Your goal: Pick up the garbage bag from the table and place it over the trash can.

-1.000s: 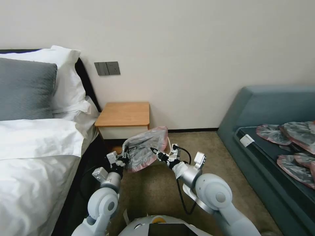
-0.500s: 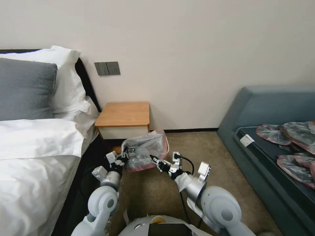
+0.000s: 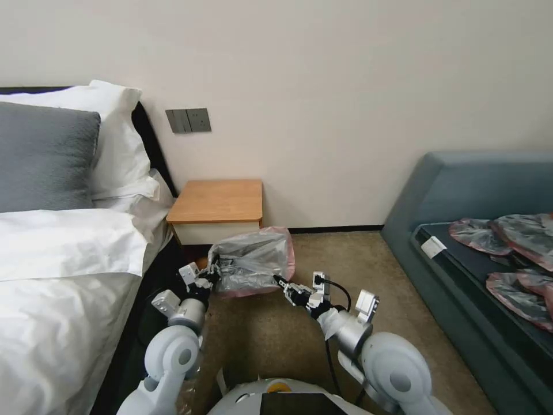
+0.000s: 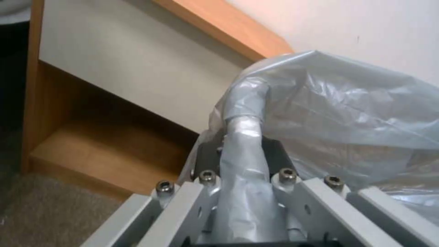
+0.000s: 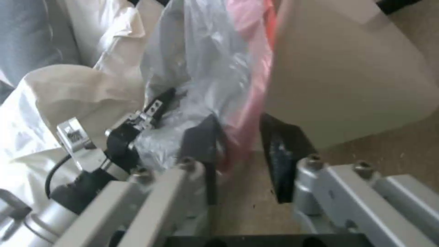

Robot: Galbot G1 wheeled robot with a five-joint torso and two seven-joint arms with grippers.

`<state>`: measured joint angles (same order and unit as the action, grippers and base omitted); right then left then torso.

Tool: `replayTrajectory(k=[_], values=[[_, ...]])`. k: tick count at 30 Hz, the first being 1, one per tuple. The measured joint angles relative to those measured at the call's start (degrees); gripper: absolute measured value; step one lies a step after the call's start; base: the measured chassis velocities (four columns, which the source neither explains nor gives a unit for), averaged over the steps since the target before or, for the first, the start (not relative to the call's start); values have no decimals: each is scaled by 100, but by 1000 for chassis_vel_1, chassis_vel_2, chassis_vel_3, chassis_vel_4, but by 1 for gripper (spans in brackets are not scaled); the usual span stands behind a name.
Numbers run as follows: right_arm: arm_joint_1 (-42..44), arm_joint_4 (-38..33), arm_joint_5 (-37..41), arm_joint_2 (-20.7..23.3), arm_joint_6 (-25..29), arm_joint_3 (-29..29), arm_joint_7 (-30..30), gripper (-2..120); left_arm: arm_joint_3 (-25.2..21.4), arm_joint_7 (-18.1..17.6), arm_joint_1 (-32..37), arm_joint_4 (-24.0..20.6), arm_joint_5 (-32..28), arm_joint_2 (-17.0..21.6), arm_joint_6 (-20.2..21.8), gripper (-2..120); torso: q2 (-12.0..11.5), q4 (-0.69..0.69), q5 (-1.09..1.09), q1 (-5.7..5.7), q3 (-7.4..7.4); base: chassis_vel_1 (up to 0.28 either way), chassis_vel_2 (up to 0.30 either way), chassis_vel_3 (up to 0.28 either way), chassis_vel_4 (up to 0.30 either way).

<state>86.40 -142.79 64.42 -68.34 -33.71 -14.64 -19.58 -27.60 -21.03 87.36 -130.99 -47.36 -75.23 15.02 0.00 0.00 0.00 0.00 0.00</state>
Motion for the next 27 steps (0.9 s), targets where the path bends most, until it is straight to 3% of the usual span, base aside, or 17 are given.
replayTrajectory(k=[8,13,16,20,27], values=[[246,-39,-331,-77,4,-111,117,57,-154,0,9,-8,-55,-7,0,6,0,0,0,0,0,0,0,0,0],[387,-41,-762,-100,69,-145,641,77,-319,-51,136,-96,-63,-58,-44,6,0,3,0,0,0,0,0,0,0],[407,-42,-1109,-129,378,-232,1019,90,-351,-94,153,-121,-77,-71,-69,6,0,0,0,0,0,0,0,0,0],[371,-44,-1233,-248,832,-325,1263,99,-352,-130,152,-135,-122,-73,-75,6,0,0,0,0,0,0,0,0,0],[1,-39,-1343,-469,1538,-397,1611,100,-345,-179,176,-198,-227,-27,-78,6,0,0,-1,0,0,0,0,0,0]])
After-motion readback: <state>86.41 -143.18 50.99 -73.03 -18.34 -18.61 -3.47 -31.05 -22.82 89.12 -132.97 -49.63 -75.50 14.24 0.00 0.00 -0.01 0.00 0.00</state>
